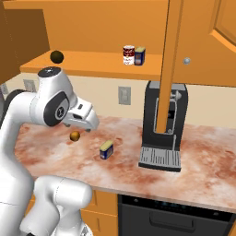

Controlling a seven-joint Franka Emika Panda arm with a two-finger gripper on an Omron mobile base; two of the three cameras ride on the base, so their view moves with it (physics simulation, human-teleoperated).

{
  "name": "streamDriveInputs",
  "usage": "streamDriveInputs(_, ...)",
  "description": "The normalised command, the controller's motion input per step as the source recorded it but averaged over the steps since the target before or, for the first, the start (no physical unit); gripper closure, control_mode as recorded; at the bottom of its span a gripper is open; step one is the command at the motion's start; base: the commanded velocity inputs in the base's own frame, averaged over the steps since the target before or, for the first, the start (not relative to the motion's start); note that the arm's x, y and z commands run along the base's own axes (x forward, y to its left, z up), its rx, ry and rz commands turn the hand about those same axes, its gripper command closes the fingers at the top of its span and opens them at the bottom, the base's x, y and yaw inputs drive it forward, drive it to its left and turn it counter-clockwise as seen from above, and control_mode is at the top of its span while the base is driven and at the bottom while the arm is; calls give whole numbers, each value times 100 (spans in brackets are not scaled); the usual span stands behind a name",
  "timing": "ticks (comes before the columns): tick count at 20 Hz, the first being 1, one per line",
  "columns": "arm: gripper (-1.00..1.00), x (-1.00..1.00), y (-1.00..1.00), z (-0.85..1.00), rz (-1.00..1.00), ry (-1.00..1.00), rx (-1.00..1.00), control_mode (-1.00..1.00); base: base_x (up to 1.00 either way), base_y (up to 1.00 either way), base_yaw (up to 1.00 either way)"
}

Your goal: Pick the cans from the counter and place them in their designated side in the cabinet.

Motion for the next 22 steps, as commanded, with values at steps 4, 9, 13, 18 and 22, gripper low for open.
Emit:
streamDriveInputs(4, -100, 17, -6, -14, 1, 5, 0, -100, 0, 0, 0)
streamDriveInputs(9, -100, 13, -11, -19, 2, 3, 0, -100, 0, 0, 0)
streamDriveInputs(13, -100, 16, -5, -22, 4, 2, 0, -100, 0, 0, 0)
streamDriveInputs(18, -100, 23, -1, -23, 5, 2, 0, -100, 0, 0, 0)
streamDriveInputs(22, -100, 28, 0, -22, 5, 2, 0, -100, 0, 0, 0)
